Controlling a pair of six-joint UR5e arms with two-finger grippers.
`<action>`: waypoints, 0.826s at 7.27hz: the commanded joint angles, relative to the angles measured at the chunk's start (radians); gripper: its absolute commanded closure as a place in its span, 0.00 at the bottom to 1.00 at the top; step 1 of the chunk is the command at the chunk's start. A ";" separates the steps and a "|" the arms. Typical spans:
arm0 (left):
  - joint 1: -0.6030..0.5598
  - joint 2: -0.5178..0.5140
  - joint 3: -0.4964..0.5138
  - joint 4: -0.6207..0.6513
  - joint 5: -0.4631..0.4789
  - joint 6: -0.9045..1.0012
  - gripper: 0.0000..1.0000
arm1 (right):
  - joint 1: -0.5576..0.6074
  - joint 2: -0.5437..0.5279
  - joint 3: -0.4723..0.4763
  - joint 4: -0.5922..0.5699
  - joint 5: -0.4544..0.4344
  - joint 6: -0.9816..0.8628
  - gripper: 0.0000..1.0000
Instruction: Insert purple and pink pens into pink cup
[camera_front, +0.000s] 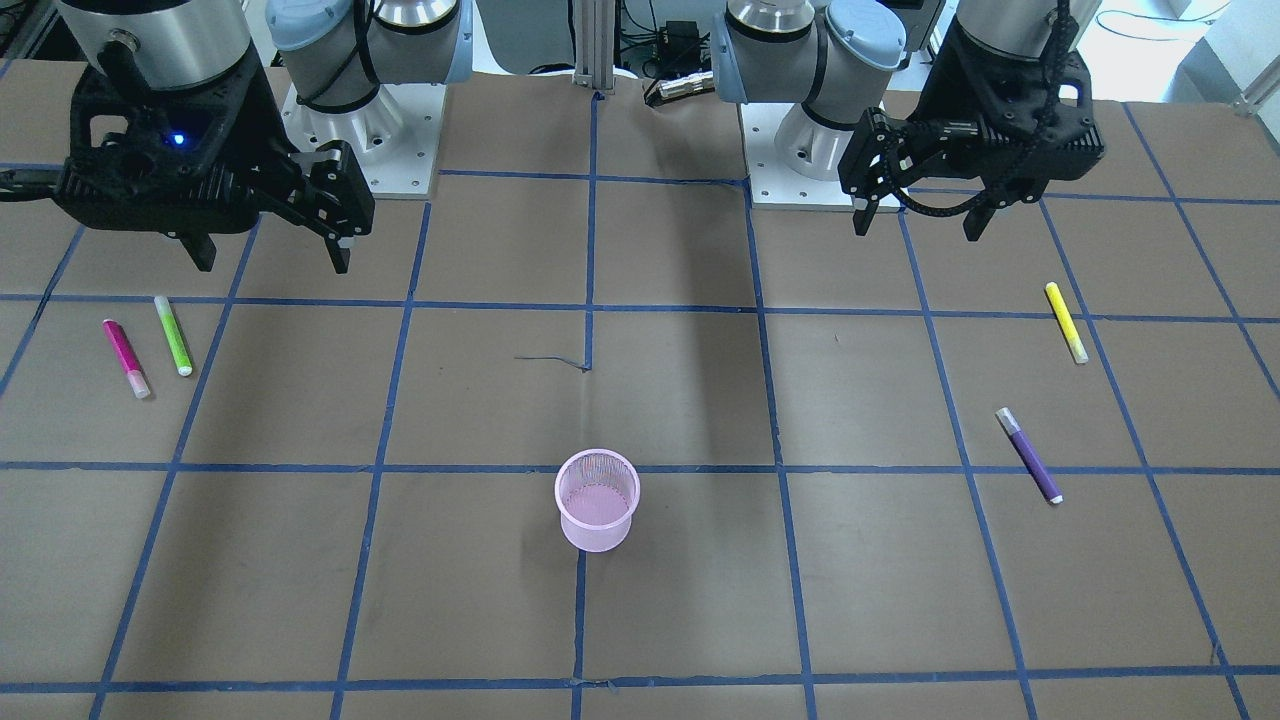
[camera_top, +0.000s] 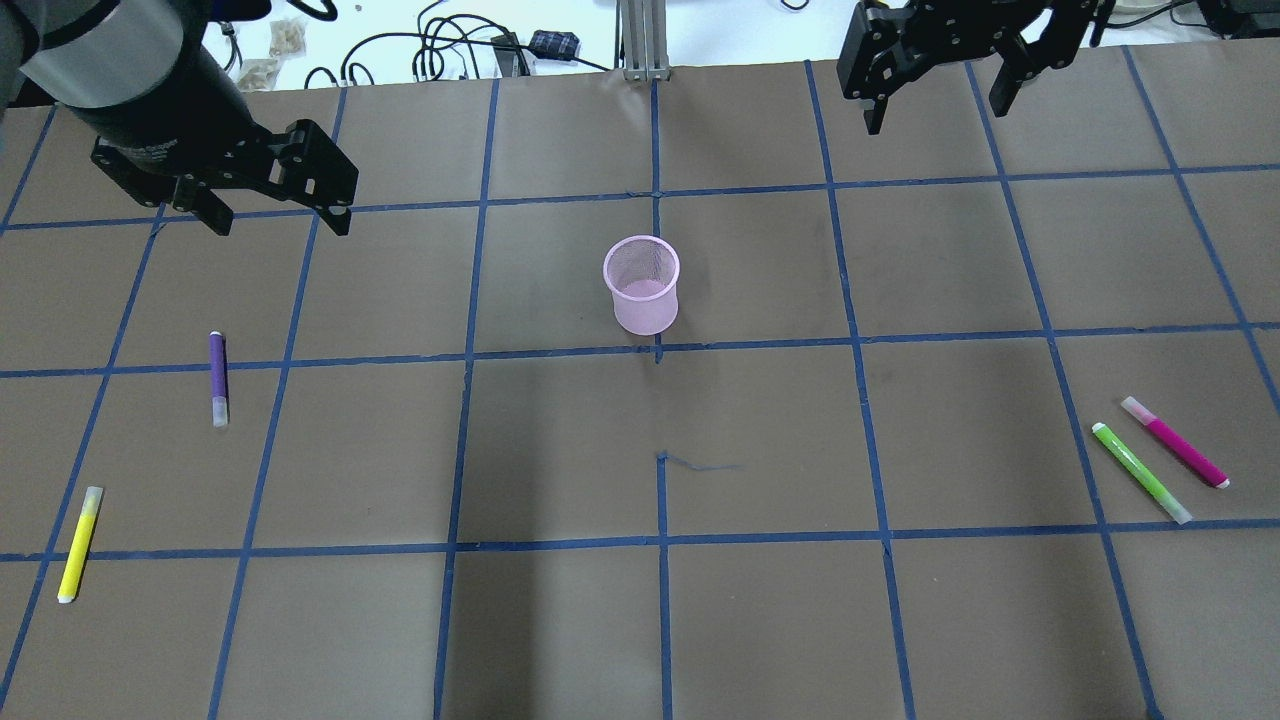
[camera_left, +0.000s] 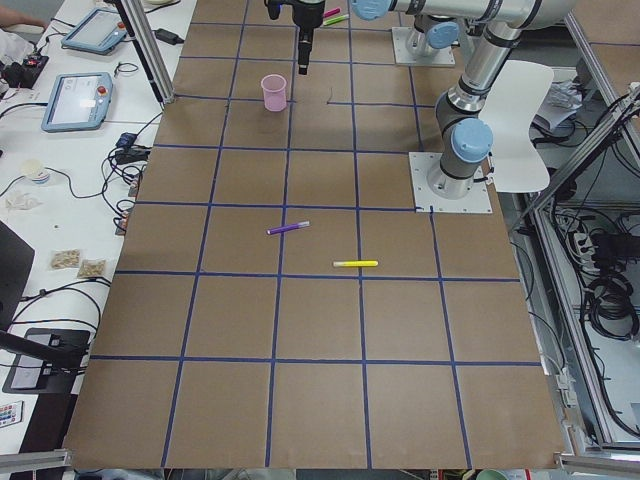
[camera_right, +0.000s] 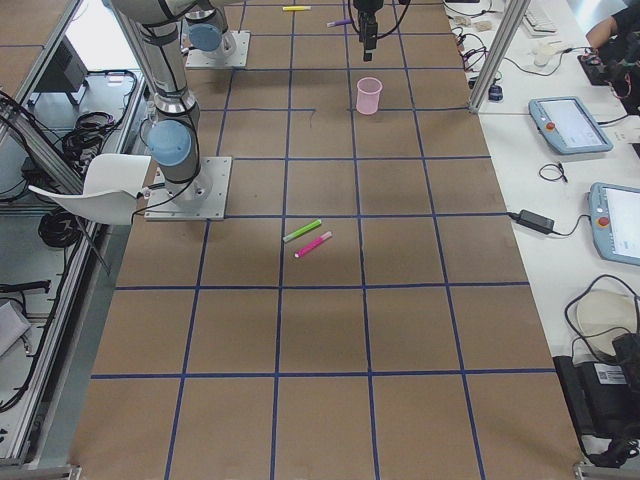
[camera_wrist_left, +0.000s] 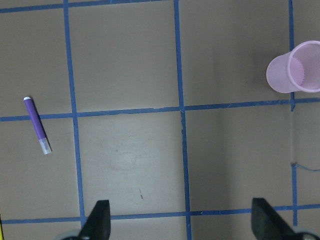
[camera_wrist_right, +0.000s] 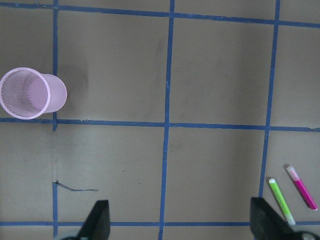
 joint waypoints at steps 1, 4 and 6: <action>0.000 0.001 0.000 -0.002 0.000 0.000 0.00 | 0.000 0.000 0.000 -0.002 -0.001 0.000 0.00; 0.000 0.003 -0.002 -0.005 0.002 0.000 0.00 | -0.035 -0.001 0.005 0.021 -0.013 -0.263 0.08; 0.003 0.003 -0.002 -0.009 0.006 0.000 0.00 | -0.200 -0.044 -0.006 0.146 -0.019 -0.419 0.13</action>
